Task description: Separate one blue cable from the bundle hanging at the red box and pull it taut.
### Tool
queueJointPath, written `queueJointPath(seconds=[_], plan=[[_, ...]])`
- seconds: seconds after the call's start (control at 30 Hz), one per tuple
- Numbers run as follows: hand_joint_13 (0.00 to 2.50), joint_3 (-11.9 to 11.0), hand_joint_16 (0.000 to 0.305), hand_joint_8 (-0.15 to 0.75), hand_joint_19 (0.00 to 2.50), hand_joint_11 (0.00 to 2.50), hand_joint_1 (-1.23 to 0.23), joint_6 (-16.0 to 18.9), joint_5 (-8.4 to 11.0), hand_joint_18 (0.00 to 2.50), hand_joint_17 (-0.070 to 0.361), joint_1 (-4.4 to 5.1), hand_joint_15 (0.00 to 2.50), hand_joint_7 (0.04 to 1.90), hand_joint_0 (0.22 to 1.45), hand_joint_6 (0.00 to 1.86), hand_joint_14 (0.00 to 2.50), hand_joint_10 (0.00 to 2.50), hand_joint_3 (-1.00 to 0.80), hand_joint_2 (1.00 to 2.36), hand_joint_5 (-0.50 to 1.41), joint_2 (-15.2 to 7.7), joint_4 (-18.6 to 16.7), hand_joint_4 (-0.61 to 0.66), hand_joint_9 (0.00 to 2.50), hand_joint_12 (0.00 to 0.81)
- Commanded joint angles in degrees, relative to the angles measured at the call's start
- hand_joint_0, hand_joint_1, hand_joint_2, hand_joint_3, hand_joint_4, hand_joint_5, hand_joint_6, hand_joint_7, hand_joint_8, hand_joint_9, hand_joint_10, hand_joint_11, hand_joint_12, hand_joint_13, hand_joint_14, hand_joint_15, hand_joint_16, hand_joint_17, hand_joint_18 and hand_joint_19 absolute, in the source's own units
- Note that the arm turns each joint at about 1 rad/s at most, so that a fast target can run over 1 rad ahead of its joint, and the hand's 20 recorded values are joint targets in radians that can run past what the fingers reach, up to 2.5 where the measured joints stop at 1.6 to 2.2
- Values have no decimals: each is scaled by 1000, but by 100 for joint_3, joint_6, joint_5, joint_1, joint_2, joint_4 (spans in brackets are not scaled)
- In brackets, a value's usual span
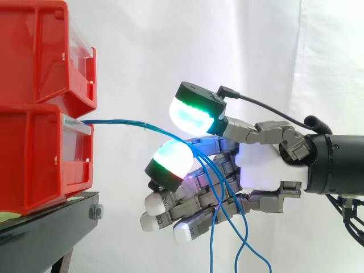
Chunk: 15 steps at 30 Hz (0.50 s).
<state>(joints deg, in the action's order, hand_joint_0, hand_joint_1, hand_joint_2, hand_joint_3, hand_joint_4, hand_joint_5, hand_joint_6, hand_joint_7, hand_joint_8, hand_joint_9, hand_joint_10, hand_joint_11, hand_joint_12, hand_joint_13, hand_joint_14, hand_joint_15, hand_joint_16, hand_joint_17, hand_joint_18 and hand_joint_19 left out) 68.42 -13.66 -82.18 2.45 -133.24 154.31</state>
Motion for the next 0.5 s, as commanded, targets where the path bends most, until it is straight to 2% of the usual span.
queueJointPath(seconds=[0.0,0.07,0.17,0.2,0.27,0.4,0.47], plan=[[593,-4,30,345,309,343,-336,-5,0,700,69,10,105,1293,616,535,5,10,-500,1000,-64,-1,3,239,961,257],[595,-4,31,354,304,349,-514,-22,0,707,69,10,108,1326,679,517,4,8,-244,1016,-72,-1,-6,239,950,262],[605,-4,35,365,288,347,-686,-40,9,734,79,19,102,1252,719,537,3,7,-18,1004,-89,-1,-6,256,942,286],[606,4,36,374,279,356,-722,-40,9,744,82,19,99,1224,710,550,5,7,25,1049,-95,-1,-6,262,941,293],[606,-4,38,378,268,357,-747,-40,35,750,85,19,95,1151,671,590,3,7,23,1207,-111,-1,-6,256,928,303],[563,4,38,367,259,396,-816,-40,44,714,86,28,95,933,666,723,3,7,-10,1288,-167,-1,-15,249,852,313],[533,-4,36,341,271,439,-843,-57,44,671,81,37,103,900,750,767,4,8,11,1000,-189,-1,-33,239,797,306]])
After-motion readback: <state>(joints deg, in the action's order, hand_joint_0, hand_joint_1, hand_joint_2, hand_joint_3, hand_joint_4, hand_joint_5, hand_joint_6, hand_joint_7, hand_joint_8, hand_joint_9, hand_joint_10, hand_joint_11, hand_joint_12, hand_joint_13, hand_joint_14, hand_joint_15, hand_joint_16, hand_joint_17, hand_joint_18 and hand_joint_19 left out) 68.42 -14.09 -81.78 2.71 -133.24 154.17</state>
